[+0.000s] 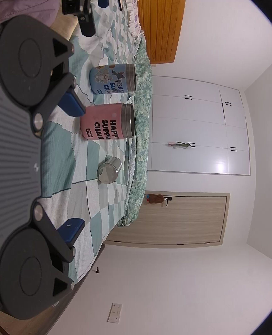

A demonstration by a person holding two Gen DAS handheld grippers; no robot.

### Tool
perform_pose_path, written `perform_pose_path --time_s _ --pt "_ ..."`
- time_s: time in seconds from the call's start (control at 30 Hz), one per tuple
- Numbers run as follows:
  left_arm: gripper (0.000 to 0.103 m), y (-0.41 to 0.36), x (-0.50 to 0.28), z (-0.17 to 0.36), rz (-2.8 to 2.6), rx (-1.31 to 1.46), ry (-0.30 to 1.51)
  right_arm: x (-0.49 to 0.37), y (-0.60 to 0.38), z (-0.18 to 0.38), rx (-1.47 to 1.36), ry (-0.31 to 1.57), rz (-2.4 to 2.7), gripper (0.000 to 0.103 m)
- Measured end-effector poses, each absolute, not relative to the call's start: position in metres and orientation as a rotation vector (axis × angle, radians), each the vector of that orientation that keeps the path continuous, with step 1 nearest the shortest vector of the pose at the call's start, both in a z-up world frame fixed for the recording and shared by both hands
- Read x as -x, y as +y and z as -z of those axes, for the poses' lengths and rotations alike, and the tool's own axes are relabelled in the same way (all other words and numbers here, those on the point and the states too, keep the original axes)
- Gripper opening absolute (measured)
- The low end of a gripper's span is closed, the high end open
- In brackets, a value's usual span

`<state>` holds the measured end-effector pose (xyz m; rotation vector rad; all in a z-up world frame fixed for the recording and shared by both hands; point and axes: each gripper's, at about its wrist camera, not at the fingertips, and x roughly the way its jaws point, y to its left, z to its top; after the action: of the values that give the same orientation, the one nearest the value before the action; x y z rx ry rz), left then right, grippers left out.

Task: Flip cup upright

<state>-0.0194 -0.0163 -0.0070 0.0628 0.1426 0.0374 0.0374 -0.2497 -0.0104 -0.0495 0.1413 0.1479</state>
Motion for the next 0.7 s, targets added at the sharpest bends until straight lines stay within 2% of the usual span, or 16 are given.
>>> perform_pose_path --time_s 0.7 --pt "0.103 -0.0174 0.0208 0.0055 -0.032 -0.055 0.131 -0.0375 -0.2482 0.0103 0.049 0.140 -0.148 0.103"
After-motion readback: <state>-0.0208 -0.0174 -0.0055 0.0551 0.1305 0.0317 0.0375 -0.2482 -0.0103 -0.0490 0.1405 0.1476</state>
